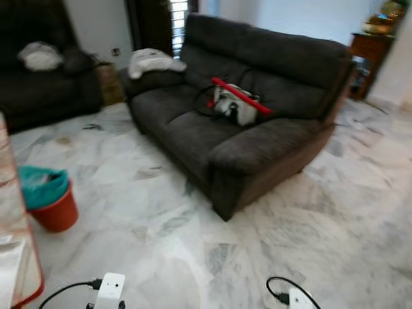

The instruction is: Picking trash to rubbish bin

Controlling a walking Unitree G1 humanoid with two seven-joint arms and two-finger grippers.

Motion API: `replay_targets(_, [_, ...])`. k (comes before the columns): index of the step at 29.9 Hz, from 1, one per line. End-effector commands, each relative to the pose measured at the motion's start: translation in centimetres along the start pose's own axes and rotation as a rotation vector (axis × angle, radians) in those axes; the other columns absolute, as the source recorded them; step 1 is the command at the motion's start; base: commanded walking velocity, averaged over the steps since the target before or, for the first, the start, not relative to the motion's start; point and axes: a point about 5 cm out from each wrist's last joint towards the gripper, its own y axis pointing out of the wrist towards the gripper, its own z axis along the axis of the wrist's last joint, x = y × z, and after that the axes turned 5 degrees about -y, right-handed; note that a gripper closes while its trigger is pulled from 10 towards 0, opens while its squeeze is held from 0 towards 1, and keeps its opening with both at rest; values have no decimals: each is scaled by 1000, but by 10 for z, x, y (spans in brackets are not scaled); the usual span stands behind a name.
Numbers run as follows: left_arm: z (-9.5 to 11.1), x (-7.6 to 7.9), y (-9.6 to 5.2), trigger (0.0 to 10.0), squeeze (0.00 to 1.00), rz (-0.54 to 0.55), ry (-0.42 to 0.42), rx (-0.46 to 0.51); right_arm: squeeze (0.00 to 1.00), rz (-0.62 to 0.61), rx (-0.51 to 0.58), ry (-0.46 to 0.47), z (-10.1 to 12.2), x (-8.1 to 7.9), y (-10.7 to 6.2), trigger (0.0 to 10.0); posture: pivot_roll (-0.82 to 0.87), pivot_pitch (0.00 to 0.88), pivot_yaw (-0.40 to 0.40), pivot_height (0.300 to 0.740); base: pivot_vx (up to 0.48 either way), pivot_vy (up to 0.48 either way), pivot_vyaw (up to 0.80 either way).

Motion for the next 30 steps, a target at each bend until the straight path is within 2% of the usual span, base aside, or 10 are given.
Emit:
replay_targets(1, [0,4,0,10000,0,-10,-1,-6,0,-15,-9,-13,-1,6,-1,10000,83,0,-28,740,0,0,800])
replay_targets(10, [-2,5,0,10000,0,-15,-2,-14,0,-4,-20,-48,-3,4,-1,10000,83,0,-28,740,0,0,800])
replay_targets(24, [-2,6,0,10000,0,-18,15,-13,0,1,-17,-39,-4,2,-1,10000,96,0,-31,740,0,0,790])
replay_targets(25, [-1,6,0,10000,0,-17,22,-8,0,2,-15,-11,-4,1,-1,10000,96,0,-31,740,0,0,0])
replay_targets(30, [3,5,1,10000,0,-10,20,15,0,2,7,4,0,1,0,10000,96,0,-31,740,0,0,0])
